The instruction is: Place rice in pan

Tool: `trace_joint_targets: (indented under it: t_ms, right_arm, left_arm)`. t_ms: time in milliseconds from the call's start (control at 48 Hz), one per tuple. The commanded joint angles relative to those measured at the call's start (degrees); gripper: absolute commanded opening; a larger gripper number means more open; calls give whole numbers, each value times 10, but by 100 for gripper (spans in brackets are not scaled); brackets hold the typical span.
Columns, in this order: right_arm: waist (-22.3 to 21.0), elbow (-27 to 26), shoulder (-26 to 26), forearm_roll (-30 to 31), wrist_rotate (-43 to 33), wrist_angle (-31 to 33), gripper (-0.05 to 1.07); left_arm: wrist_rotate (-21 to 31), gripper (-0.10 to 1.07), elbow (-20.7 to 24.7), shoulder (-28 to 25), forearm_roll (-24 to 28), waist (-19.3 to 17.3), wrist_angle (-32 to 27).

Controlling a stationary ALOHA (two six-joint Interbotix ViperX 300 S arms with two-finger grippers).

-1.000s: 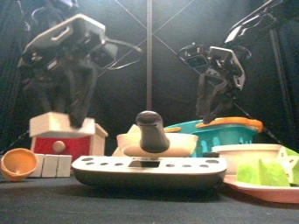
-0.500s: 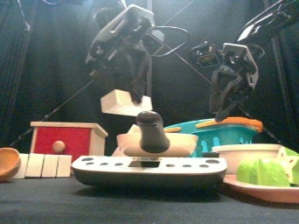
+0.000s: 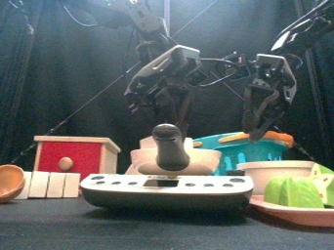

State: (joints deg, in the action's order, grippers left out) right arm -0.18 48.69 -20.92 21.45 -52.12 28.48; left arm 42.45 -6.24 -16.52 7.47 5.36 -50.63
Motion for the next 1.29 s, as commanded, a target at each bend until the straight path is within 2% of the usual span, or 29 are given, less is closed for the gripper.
trace_joint_targets:
  t_ms: [0,333,646,1104,1271]
  right_arm:
    - [1,-4,-17,-3,0,-3,86]
    - [0,-3,-18,-4,0,-3,86]
    - [0,-3,-18,-4,0,-3,86]
    - [-1,-3,-18,-4,1,-3,86]
    - [0,-4,-18,-8,0,0,86]
  left_arm:
    - [2,69,16,5,1,-4,4]
    - [3,74,13,1,0,-4,26]
    - [3,87,12,0,1,-4,26]
    - [6,88,15,15,11,-3,31]
    - [8,87,6,45,40,0,33]
